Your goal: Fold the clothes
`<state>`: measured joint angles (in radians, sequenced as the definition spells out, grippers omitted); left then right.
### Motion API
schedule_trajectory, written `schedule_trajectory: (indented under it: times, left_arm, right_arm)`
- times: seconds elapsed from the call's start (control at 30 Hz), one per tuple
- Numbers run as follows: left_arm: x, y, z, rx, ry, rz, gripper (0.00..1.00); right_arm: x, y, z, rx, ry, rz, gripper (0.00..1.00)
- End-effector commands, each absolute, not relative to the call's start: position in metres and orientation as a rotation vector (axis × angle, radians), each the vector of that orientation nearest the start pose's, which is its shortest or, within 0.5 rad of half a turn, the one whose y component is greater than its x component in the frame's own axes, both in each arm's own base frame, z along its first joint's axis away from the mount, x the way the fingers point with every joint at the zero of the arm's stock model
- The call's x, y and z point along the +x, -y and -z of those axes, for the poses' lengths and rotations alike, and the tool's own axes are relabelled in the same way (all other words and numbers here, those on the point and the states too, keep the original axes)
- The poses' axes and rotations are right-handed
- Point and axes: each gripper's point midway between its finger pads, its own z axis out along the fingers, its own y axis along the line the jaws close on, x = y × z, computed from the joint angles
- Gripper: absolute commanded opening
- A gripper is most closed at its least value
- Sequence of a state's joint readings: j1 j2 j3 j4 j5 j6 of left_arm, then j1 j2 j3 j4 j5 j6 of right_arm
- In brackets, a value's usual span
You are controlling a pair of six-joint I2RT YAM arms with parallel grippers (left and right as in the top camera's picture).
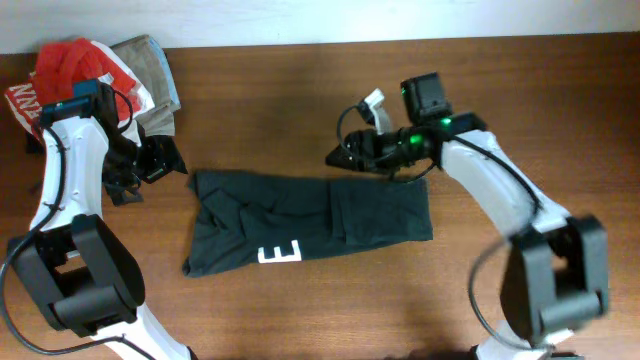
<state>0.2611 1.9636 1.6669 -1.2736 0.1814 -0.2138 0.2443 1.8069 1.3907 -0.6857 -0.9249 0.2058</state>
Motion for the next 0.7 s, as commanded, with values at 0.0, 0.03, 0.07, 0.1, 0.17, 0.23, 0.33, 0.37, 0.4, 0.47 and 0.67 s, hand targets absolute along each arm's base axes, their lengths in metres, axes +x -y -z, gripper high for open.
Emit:
schedule_trajectory:
  times: [0.0, 0.03, 0.07, 0.1, 0.17, 0.23, 0.33, 0.37, 0.4, 0.47, 0.67]
  left_arm:
    - [0.364, -0.064, -0.095, -0.723, -3.051, 0.278, 0.99]
    - [0.362, -0.064, -0.092, -0.725, -3.056, 0.278, 0.99]
    - [0.362, -0.064, -0.09, -0.726, -3.057, 0.278, 0.99]
    - [0.361, -0.063, -0.088, -0.727, -3.061, 0.279, 0.99]
    - [0.36, -0.063, -0.087, -0.728, -3.064, 0.279, 0.99]
    - [0.36, -0.063, -0.087, -0.727, -3.063, 0.279, 0.99]
    - [0.36, -0.063, -0.087, -0.727, -3.063, 0.279, 0.99]
    - [0.36, -0.063, -0.087, -0.727, -3.063, 0.279, 0.99]
    - [0.36, -0.063, -0.087, -0.727, -3.063, 0.279, 0.99]
    - [0.36, -0.063, -0.087, -0.727, -3.063, 0.279, 0.99]
    - [0.361, -0.063, -0.087, -0.726, -3.06, 0.277, 0.99]
  right_arm:
    - [0.343, -0.236, -0.146, -0.453, -2.641, -1.353, 0.69]
    - [0.331, -0.24, -0.13, -0.447, -2.699, -1.37, 0.68]
    - [0.323, -0.243, -0.117, -0.446, -2.736, -1.382, 0.68]
    - [0.312, -0.245, -0.101, -0.441, -2.786, -1.394, 0.64]
    - [0.295, -0.247, -0.074, -0.397, -2.872, -1.428, 0.56]
    - [0.284, -0.245, -0.051, -0.32, -2.947, -1.437, 0.56]
    - [0.269, -0.24, -0.019, -0.231, -3.022, -1.449, 0.55]
    - [0.267, -0.239, -0.011, -0.227, -3.026, -1.448, 0.55]
    - [0.266, -0.238, -0.008, -0.227, -3.024, -1.448, 0.55]
    - [0.268, -0.239, -0.01, -0.239, -3.008, -1.449, 0.55]
    - [0.285, -0.232, -0.057, -0.292, -2.911, -1.434, 0.56]
